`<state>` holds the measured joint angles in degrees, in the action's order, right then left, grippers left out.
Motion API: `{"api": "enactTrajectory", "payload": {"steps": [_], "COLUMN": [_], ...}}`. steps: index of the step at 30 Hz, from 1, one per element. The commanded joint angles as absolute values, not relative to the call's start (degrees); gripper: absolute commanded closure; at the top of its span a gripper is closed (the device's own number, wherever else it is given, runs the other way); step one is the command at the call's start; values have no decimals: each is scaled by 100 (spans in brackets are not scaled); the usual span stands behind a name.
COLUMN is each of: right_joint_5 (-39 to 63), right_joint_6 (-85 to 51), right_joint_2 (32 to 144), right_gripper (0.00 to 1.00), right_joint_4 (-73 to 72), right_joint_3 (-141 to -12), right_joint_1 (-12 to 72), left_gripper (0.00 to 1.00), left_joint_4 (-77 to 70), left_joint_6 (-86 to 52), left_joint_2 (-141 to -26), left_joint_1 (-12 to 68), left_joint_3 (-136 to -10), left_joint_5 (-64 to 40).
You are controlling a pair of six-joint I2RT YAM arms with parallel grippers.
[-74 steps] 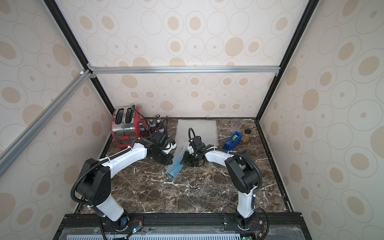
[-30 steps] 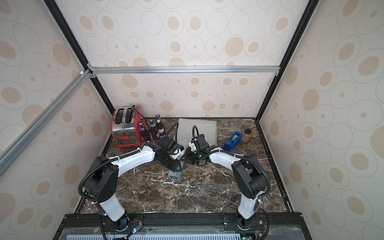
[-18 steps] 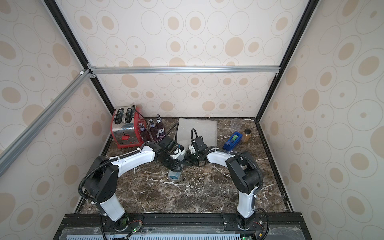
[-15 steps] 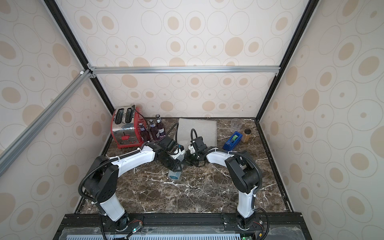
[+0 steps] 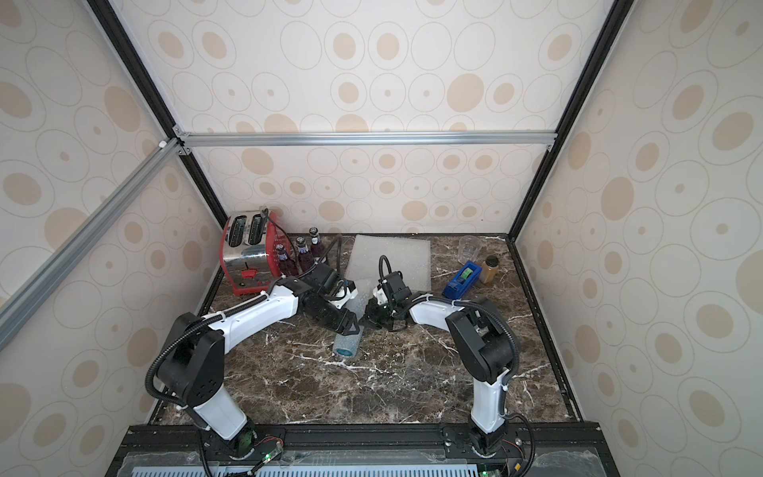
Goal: Wrap wine bottles in bubble wrap
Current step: Wrap the wine bottle in bubble wrap.
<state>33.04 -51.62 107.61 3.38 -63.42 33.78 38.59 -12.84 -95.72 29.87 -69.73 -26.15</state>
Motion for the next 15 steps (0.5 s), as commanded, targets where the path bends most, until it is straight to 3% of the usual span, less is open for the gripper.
{"api": "enactTrajectory", "payload": {"steps": [1, 8, 15], "right_joint_5": [3223, 3221, 3201], "right_joint_6": [-5247, -5272, -5274], "right_joint_2": [10882, 10894, 10903], "right_gripper": [100, 99, 98], "right_joint_4": [326, 317, 308], "right_joint_3": [-6302, -6320, -6339], "right_joint_1": [3385, 3397, 3436], "left_gripper": [21, 12, 11], "left_joint_4": [3938, 3506, 3350], "left_joint_6": [-1409, -1621, -1775], "left_joint_2": [-9300, -9876, -10191], "left_joint_1": [2740, 2695, 2733], "left_joint_3": [-6986, -6788, -6677], "left_joint_5": [-2417, -2514, -2769]}}
